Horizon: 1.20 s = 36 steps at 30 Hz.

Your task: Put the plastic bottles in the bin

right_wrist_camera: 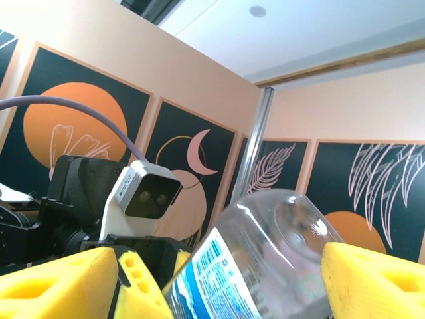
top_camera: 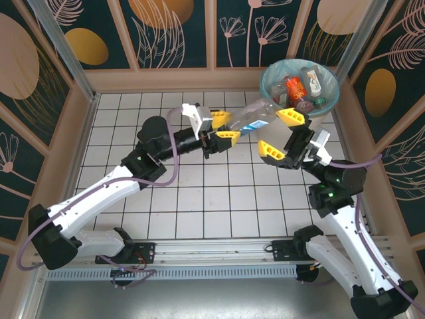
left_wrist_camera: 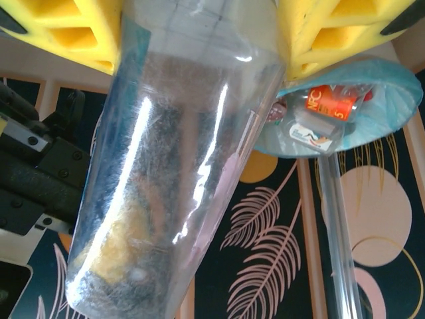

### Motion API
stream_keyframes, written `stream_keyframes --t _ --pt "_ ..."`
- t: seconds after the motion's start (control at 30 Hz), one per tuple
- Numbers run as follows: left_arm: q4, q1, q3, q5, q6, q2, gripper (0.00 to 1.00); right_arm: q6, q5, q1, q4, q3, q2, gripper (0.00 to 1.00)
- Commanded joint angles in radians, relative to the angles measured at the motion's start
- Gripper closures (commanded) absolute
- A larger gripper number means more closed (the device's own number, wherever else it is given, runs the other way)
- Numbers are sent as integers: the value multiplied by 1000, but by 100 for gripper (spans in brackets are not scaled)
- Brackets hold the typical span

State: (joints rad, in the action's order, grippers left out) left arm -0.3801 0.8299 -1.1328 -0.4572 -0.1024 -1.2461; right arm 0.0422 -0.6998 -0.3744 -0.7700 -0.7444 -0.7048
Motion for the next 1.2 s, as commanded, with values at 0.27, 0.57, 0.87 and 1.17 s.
stream_keyframes --t 0.27,0.57,0.87,1.17 --pt "-185 -3 23 -156 -68 71 100 2 -105 -14 98 -90 -14 16" --pt "-166 -2 26 -249 -71 56 100 86 -135 -52 9 -111 -60 15" --pt "-111 -2 -2 -289 -60 24 100 71 -171 -142 38 -177 -122 23" --pt "-136 -2 16 -276 -71 39 96 18 -168 -161 71 -184 -111 50"
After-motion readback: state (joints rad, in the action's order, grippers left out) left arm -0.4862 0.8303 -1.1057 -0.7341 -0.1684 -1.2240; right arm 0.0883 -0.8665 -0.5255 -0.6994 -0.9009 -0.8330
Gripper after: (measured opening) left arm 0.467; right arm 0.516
